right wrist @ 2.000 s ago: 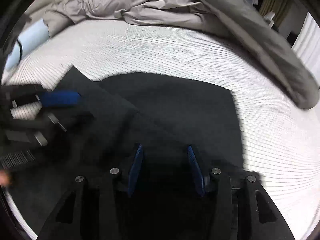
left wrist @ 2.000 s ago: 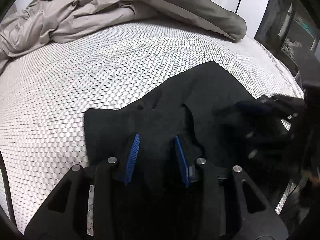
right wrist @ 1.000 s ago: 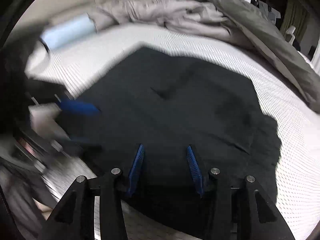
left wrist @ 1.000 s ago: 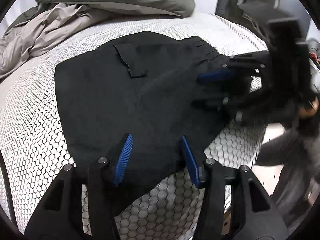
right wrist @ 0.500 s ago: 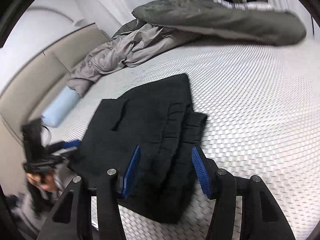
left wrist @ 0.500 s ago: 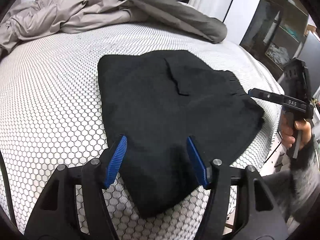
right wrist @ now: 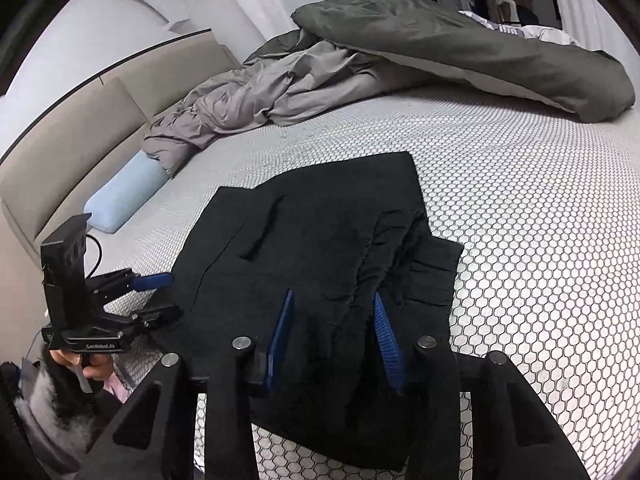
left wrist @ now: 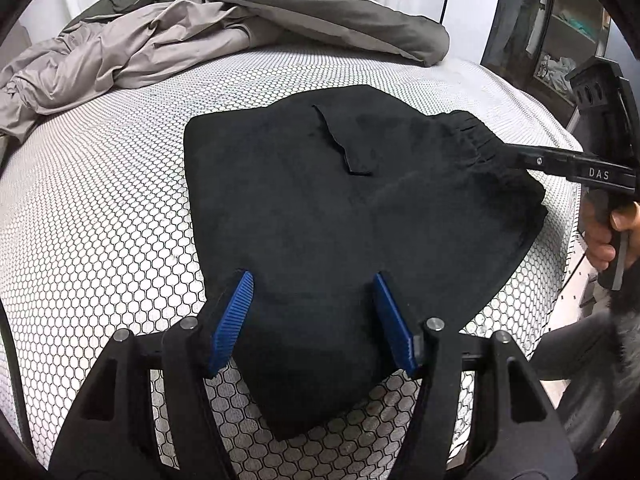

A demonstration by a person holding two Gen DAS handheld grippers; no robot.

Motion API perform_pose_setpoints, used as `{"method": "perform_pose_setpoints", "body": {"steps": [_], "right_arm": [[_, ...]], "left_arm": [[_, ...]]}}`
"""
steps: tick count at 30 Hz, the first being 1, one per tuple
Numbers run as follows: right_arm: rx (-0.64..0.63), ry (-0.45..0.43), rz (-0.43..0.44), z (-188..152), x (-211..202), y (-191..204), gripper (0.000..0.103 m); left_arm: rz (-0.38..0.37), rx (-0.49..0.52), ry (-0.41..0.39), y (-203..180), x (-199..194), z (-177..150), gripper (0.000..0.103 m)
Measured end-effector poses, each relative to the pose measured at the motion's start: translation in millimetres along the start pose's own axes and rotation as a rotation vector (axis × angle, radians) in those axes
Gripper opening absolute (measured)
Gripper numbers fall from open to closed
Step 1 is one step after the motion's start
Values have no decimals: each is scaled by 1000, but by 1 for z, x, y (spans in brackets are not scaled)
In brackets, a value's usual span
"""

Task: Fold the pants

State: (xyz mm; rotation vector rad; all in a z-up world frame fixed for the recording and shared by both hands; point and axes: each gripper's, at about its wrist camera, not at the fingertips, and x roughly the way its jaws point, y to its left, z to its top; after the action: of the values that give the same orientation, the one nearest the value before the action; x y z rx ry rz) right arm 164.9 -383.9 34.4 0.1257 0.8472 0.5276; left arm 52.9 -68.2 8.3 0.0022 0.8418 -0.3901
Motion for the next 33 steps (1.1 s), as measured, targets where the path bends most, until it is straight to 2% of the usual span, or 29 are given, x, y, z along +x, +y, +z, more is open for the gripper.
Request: {"method": "perform_pose_setpoints", "body": {"steps": [2,4,5,6,7,10,14,17,19,20,22,23,24,27,28,29,32,33], "right_arm": [[-6,28,-12,-2,6,-4,34],[6,57,-37,-6,13,-12,21],[18,65,-40,-8,15,-16,20],[23,59,-38,-9,16,-17,16],[21,48,-39,-9,13,-16,7],[-4,-14,-23,-6,-11,-4,4],[2,17,-75,-10,-26,-1,4],[-15,101,-149,-21,1,-13,9],[18,94,-119,-23,2,-20,15],[40,71,-89,-21,-5,-23,20],[63,13,-108,-17,-20,-31,61],[79,-10,-130,-16,-24,-35,64],[113,-30,-125,-16,-28,-43,64],[232,-12,-30,-18,-14,-66,63],[243,-4,-18,-18,-7,-68,52],[233,-3,-29,-18,-2,-67,45],[170,-18,-96,-9,-2,-46,38],[135,-33,-108,-6,-5,-36,32]], "left_arm": [[10,1,1,-1,0,0,60],[18,5,1,-3,0,1,60],[21,6,1,-5,1,1,60],[24,6,1,-6,2,1,60],[26,6,2,-6,2,2,61],[28,5,4,-7,2,3,61],[23,20,3,-11,2,3,62],[37,38,5,-13,4,3,62],[30,26,7,-12,3,5,62],[6,5,9,-8,1,6,62],[-41,-65,-1,3,-3,8,62],[-49,-92,-5,8,-4,9,62],[-50,-128,-7,14,-4,10,62],[-36,-201,-6,28,1,11,62],[-32,-208,-4,29,2,11,62],[-29,-208,-4,29,3,12,62],[-19,-198,-6,27,2,14,62],[-17,-196,-8,26,2,14,62]]}}
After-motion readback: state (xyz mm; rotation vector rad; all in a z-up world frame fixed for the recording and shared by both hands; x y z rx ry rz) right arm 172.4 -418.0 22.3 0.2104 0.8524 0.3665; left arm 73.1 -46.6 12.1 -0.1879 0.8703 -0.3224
